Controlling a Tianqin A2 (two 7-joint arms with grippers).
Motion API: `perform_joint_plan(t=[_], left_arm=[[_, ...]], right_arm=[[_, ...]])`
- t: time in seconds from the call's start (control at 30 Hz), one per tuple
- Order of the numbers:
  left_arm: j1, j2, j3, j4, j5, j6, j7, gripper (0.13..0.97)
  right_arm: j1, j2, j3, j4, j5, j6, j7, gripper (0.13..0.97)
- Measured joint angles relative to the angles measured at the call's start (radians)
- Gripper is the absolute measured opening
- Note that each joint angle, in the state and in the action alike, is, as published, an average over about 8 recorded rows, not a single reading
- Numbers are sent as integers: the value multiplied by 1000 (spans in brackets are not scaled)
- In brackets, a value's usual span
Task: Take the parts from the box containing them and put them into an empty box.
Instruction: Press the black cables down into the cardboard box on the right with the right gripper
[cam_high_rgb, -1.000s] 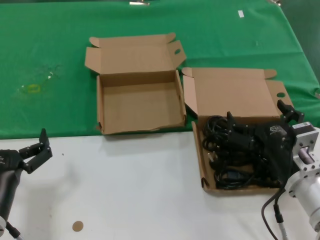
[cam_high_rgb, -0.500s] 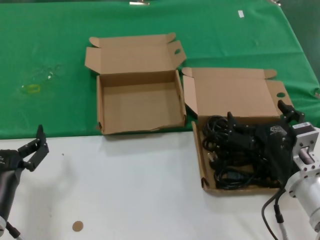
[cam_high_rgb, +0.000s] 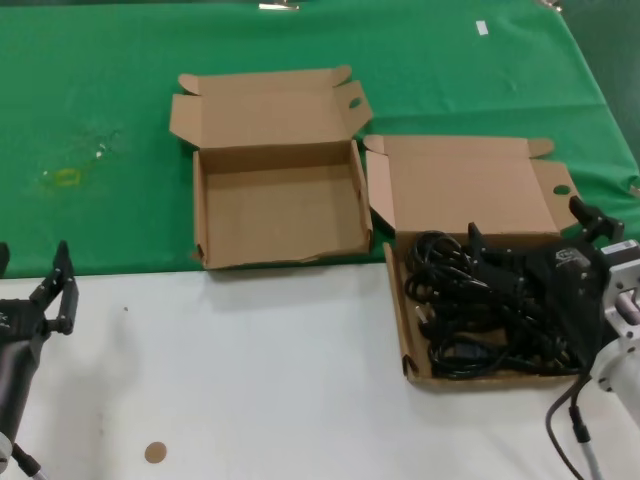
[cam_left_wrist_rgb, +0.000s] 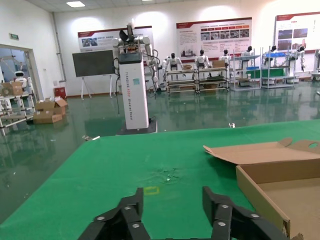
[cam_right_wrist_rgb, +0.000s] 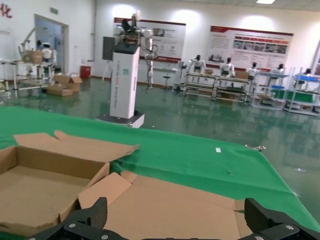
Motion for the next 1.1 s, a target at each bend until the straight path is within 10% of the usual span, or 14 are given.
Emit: perform_joint_plan(t=[0.4, 1.1], left_arm=[[0, 0, 0, 0, 0, 0, 0, 290], [0, 0, 0, 0, 0, 0, 0, 144]], right_arm=[[30, 233, -121, 4, 49, 3, 50, 966], [166, 646, -322, 32, 3, -205, 218, 966]])
